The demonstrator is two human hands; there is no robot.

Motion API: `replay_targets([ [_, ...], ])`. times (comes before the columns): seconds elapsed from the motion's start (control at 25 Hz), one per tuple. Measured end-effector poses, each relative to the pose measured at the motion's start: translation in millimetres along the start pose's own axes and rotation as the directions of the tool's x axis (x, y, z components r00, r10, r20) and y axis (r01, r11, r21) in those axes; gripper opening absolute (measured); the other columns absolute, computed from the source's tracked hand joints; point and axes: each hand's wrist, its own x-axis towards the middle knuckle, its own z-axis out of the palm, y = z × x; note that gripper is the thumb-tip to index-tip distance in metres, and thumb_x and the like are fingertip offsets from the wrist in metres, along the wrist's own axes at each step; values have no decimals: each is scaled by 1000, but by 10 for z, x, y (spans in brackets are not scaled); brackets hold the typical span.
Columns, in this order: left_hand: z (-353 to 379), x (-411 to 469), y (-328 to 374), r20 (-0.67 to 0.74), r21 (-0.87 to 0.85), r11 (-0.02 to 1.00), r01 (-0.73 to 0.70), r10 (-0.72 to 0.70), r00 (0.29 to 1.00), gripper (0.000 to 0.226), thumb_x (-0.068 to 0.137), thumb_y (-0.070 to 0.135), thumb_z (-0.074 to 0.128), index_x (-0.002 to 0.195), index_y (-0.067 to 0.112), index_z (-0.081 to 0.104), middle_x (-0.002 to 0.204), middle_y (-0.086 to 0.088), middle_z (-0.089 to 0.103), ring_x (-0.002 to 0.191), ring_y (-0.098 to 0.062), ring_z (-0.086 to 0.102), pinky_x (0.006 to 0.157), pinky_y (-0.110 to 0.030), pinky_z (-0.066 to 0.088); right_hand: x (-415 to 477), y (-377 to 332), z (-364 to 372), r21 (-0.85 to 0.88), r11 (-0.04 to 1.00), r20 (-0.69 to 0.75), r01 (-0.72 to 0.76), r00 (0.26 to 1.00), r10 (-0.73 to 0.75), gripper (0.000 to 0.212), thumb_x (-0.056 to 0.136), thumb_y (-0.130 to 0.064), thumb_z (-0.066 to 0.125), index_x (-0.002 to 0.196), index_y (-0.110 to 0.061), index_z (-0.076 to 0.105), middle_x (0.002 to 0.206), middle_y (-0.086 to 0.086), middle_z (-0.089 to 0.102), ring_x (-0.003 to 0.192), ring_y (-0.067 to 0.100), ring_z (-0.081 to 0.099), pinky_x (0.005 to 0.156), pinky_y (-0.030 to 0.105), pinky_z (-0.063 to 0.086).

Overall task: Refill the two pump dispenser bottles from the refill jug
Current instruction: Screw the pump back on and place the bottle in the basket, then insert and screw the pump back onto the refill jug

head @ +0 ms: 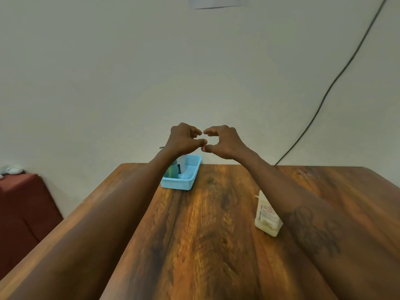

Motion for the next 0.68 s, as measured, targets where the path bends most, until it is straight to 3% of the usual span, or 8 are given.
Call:
replay_targets([
  [0.16,177,-286,514,1,-211,976,-44,45,999,43,87,35,80,125,16,74,117,-5,77,103,-11,70,89,-25,52,-409,61,-603,5,1000,-20,13,1000,-12,56,74,-30,90,126,-22,71,127,1,72,123,12,64,107,37,48],
  [0.32,457,-474,915,61,-312,947,-79,103,993,40,91,52,71,118,24,78,112,4,78,100,-7,69,94,-32,56,-749,306,-1027,22,1000,-88,-18,996,19,48,75,-32,88,120,-22,74,119,-3,75,115,7,67,102,37,52],
  [0.48,820,-651,1157,207,-363,930,-54,137,969,63,84,71,68,129,28,72,125,5,74,110,-11,68,99,-35,54,-1097,647,-1223,41,995,-133,-93,986,98,37,82,-27,84,117,-20,76,118,-3,75,107,3,66,93,24,55],
  [0.6,1107,-753,1189,408,-402,915,8,171,897,77,75,73,74,140,33,61,139,8,65,122,-13,62,101,-34,52,-1353,867,-1226,32,990,-136,-139,980,142,31,86,-27,83,116,-19,77,118,-4,75,101,0,63,83,8,45],
  [0.68,1245,-848,1170,524,-405,914,17,216,823,70,82,58,79,144,36,56,137,16,63,117,-2,60,88,-17,50,-1503,1003,-1176,17,980,-105,-199,974,200,28,88,-23,80,116,-19,77,117,-3,75,100,1,64,85,10,46],
])
